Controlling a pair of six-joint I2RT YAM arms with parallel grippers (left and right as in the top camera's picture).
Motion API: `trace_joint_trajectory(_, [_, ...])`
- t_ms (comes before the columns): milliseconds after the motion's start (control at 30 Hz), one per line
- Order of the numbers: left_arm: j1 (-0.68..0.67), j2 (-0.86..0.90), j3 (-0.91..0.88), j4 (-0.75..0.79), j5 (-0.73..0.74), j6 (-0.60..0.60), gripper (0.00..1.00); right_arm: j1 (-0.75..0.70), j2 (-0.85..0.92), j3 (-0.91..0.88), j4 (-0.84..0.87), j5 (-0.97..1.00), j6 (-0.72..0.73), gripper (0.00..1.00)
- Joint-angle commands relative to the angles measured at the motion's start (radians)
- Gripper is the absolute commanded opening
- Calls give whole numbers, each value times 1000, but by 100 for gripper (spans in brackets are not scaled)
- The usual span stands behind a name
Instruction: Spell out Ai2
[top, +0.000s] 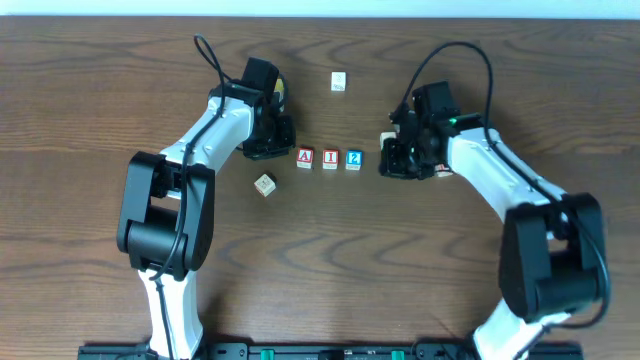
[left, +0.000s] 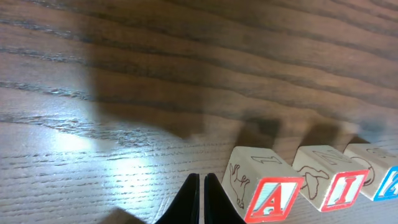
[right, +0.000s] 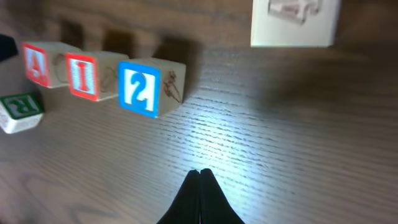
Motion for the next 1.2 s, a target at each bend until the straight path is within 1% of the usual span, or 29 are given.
trace_joint_trajectory(0, [2, 12, -9, 17, 14, -17, 6, -8, 34, -5, 13, -44, -9, 1])
trace_joint_trajectory(133, [2, 17, -9, 45, 8, -43, 6, -7, 38, -5, 57, -40, -9, 1])
trace_joint_trajectory(433, [-8, 49, -9, 50, 5, -114, 6, 11, 66, -5, 130, -13, 3, 1])
trace_joint_trajectory(567, [-15, 56, -9, 62, 8, -129, 6, 16, 89, -5, 163, 16, 25, 1])
trace_joint_trajectory(700, [-19, 63, -9, 62, 13, -146, 6, 16, 121, -5, 176, 3, 37, 1])
trace_joint_trajectory(1167, [-52, 67, -9, 71, 45, -191, 6, 52, 128, -5, 246, -3, 62, 1])
